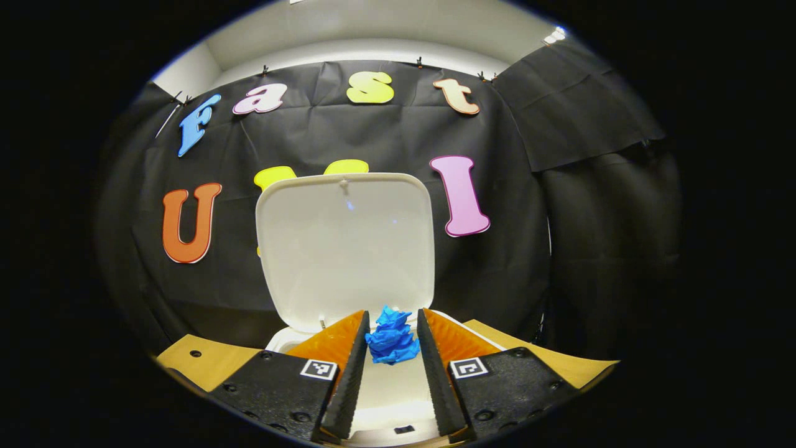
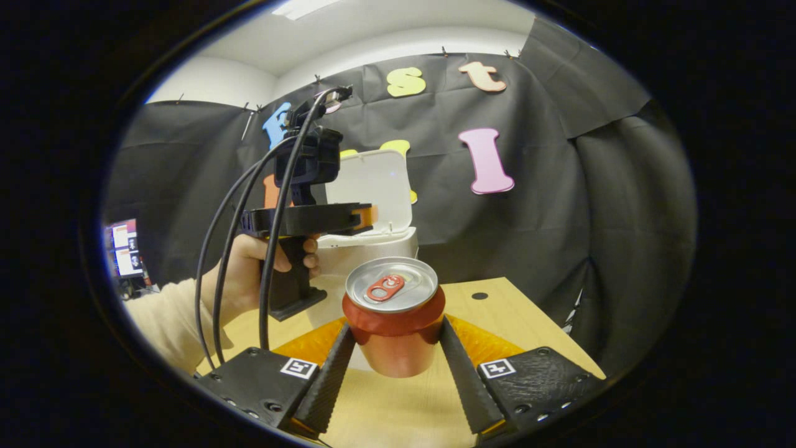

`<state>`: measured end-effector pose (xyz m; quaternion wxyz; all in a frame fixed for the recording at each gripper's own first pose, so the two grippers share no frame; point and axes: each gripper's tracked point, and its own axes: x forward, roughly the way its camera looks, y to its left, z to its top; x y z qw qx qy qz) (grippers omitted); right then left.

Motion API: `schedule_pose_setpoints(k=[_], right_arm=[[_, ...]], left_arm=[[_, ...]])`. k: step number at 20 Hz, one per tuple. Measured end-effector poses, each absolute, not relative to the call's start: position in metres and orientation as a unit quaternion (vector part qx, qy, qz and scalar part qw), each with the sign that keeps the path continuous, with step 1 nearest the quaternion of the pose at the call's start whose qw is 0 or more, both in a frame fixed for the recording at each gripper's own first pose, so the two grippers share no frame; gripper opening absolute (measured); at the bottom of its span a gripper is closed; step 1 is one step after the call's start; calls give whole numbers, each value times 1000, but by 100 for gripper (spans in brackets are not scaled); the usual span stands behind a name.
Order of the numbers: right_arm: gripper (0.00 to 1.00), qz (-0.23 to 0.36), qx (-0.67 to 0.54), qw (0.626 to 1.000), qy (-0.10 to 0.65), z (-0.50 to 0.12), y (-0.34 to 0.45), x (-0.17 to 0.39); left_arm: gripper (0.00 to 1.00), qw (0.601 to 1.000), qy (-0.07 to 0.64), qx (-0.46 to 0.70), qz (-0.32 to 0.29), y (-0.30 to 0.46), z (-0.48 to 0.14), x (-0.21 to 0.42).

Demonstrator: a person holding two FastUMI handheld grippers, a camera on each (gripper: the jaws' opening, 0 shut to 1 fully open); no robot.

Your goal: Press the lid of the desktop garbage bin to open it, pick up the crumpled paper on the desktop and throw it into the bin, then pick up the pop can on the desktop and drop it into the bin, and finally close the garbage bin lid.

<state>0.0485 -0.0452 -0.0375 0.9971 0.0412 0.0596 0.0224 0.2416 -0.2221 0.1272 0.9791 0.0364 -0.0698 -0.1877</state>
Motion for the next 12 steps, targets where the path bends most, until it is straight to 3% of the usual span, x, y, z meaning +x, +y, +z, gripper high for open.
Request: schedule_pose_setpoints(k=[2, 9, 12], right_arm=[[80, 21, 44, 997, 58, -36, -46, 49], [80, 19, 42, 997, 54, -36, -46, 48], [80, 18, 39, 998, 52, -35, -46, 48]], left_arm=[[77, 976, -66, 33, -205, -231, 124, 234], [90, 980, -70, 23, -185, -217, 124, 219], [96, 991, -93, 21, -98, -176, 128, 206]])
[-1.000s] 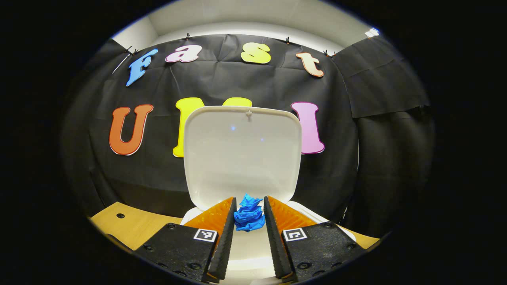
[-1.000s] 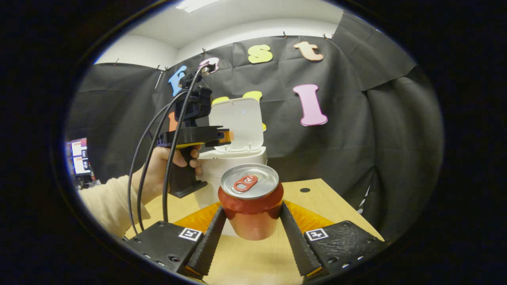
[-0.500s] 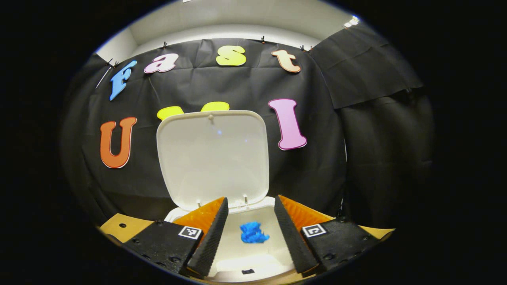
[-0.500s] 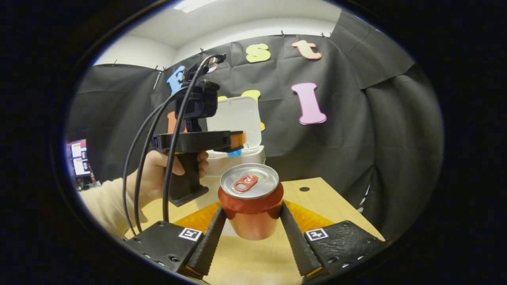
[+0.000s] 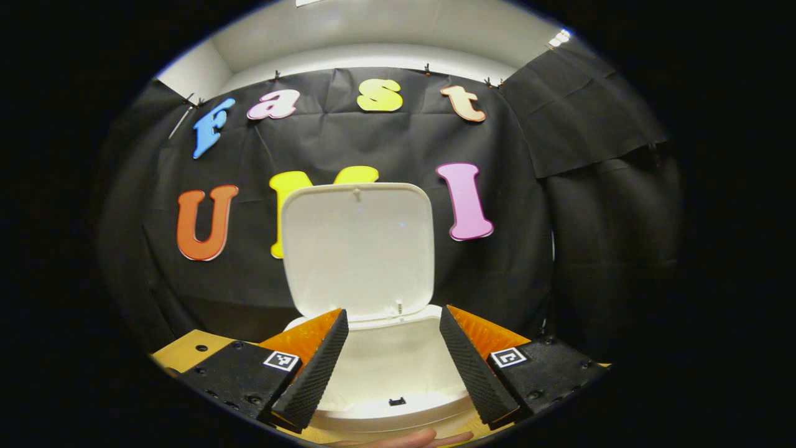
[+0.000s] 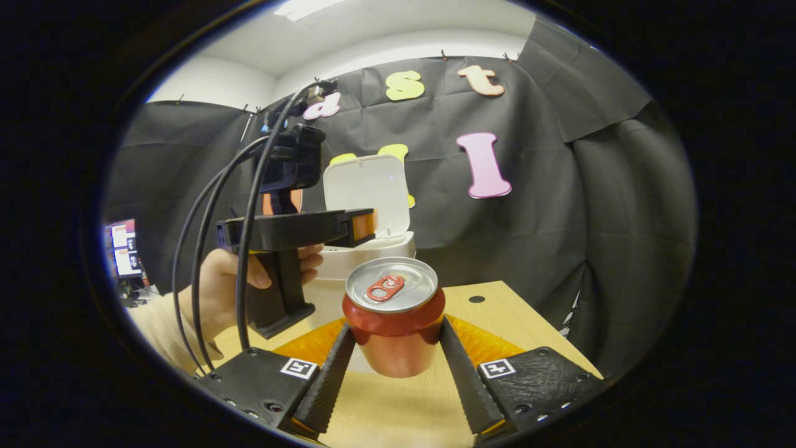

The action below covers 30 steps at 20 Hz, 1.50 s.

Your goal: Press the lid of the desktop garbage bin to open it, pick up the crumpled paper on the desktop and throw it into the bin, then pick up the pop can on the desktop and drop it into the bin, and finally close the garbage bin lid.

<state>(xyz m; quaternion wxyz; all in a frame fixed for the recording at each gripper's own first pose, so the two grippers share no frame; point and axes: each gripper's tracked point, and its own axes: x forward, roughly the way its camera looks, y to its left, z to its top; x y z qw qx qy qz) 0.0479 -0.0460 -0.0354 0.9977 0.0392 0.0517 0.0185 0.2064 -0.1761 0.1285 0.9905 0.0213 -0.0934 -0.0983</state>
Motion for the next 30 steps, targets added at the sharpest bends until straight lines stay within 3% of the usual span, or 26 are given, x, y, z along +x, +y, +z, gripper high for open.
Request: schedule_pose_setpoints(k=[4, 21, 25, 30], right_arm=[[79, 17, 46, 998, 48, -35, -44, 47], [79, 1, 41, 997, 62, -33, -15, 29], [79, -22, 19, 999, 37, 1, -19, 39], [80, 25, 30, 999, 34, 61, 4, 58]], left_arm=[[97, 996, -79, 9, -44, -149, 111, 172], [97, 999, -38, 5, 11, -61, 8, 57], [97, 1000, -17, -18, 0, -59, -12, 48], [97, 999, -34, -2, 8, -43, -5, 38]])
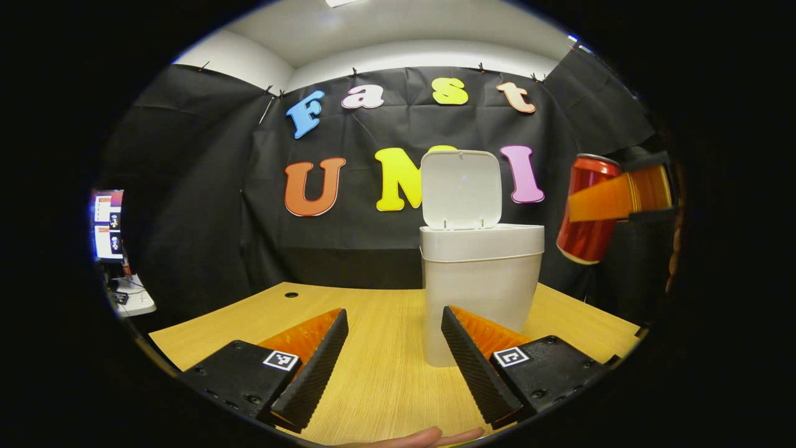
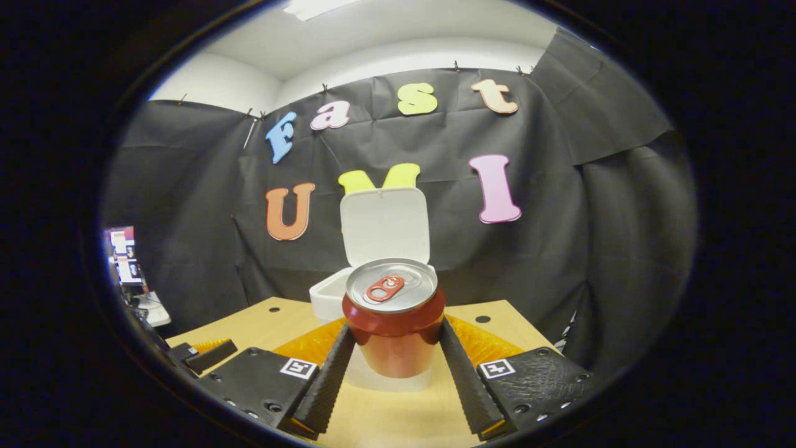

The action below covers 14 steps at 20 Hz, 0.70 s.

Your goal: Press the lid of the desktop garbage bin to open it, pick up the crumpled paper on the desktop and throw it into the bin, then pick up the pop can on the desktop and drop it into the bin, and finally close the garbage bin lid.

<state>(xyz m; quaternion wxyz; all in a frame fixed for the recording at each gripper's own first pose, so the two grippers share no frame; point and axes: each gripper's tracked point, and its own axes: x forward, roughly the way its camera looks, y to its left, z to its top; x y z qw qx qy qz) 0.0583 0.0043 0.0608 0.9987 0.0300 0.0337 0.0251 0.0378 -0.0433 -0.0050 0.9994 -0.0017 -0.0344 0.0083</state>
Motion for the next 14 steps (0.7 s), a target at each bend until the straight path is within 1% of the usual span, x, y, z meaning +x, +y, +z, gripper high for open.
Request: schedule_pose_setpoints(k=[2, 6, 10, 12, 14], right_arm=[[79, 27, 20, 999, 31, 89, 8, 72], [80, 19, -3, 999, 31, 125, 20, 109], [79, 4, -23, 999, 34, 140, 30, 160], [80, -3, -26, 999, 46, 132, 34, 183], [80, -3, -23, 998, 58, 125, 37, 201]], left_arm=[[97, 999, -36, -11, 7, -39, 0, 37], [97, 999, -38, -22, -4, -33, 6, 33], [97, 998, -40, -37, -8, -27, 12, 30], [98, 998, -37, -38, -22, -31, 13, 28], [97, 999, -36, -26, -22, -23, 14, 26]])
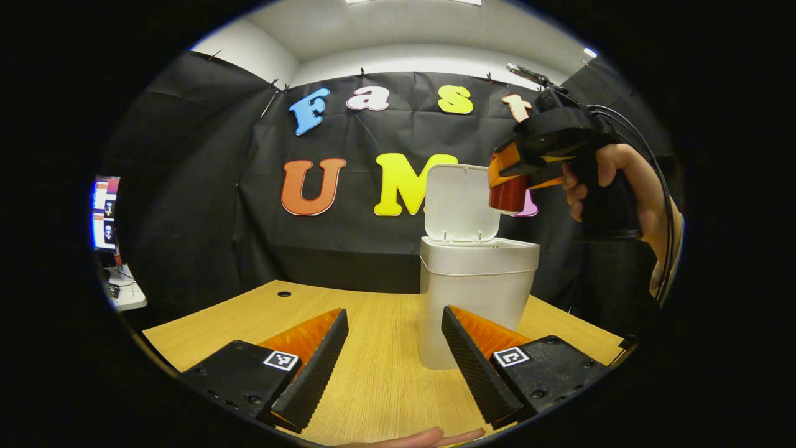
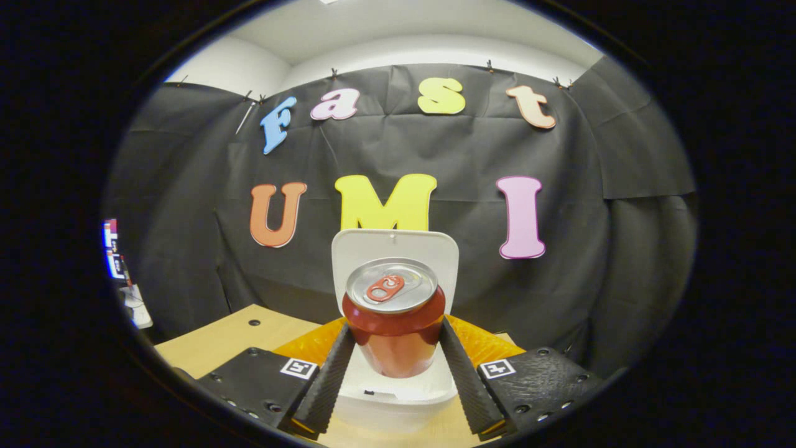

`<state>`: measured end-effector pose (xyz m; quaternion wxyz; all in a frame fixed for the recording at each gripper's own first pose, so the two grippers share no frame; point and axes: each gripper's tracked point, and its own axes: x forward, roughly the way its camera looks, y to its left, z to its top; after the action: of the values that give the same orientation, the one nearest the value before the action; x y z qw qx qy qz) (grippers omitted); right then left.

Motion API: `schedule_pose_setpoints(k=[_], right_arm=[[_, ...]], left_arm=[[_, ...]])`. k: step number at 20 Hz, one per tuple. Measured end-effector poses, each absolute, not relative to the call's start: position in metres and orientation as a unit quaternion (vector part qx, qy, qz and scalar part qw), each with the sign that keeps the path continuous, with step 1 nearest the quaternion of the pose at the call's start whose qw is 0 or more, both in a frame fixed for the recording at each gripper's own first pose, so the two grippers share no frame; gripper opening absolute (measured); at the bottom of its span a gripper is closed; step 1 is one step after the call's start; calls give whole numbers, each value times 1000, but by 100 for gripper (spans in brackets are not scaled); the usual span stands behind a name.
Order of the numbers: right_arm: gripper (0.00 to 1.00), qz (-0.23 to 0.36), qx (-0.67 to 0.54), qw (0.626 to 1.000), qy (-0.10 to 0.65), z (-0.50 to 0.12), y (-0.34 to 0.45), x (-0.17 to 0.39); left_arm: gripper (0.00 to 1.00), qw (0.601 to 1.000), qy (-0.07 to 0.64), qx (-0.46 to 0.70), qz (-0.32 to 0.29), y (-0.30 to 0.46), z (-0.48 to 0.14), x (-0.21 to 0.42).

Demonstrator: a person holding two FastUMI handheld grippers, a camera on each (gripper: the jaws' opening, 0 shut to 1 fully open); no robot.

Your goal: Press the lid of the desktop garbage bin to open it, pick up the crumpled paper on the desktop and throw it into the bin, then pick up the pop can on the desktop and drop it into the bin, and finally close the garbage bin lid.

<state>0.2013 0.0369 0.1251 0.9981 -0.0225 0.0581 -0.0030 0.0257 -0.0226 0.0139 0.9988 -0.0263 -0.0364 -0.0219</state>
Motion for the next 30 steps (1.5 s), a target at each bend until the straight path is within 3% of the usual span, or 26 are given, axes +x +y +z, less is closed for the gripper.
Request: schedule_pose_setpoints(k=[6, 14, 30], right_arm=[[80, -22, -21, 995, 96, 92, 32, 253], [80, -6, -60, 989, 132, 50, 52, 258], [81, -1, -66, 992, 112, 76, 69, 251]], left_arm=[[97, 999, -39, -26, -4, 2, 17, 26], [98, 999, -30, -20, -1, 3, 13, 26], [97, 999, -31, -21, -10, 3, 13, 28]])
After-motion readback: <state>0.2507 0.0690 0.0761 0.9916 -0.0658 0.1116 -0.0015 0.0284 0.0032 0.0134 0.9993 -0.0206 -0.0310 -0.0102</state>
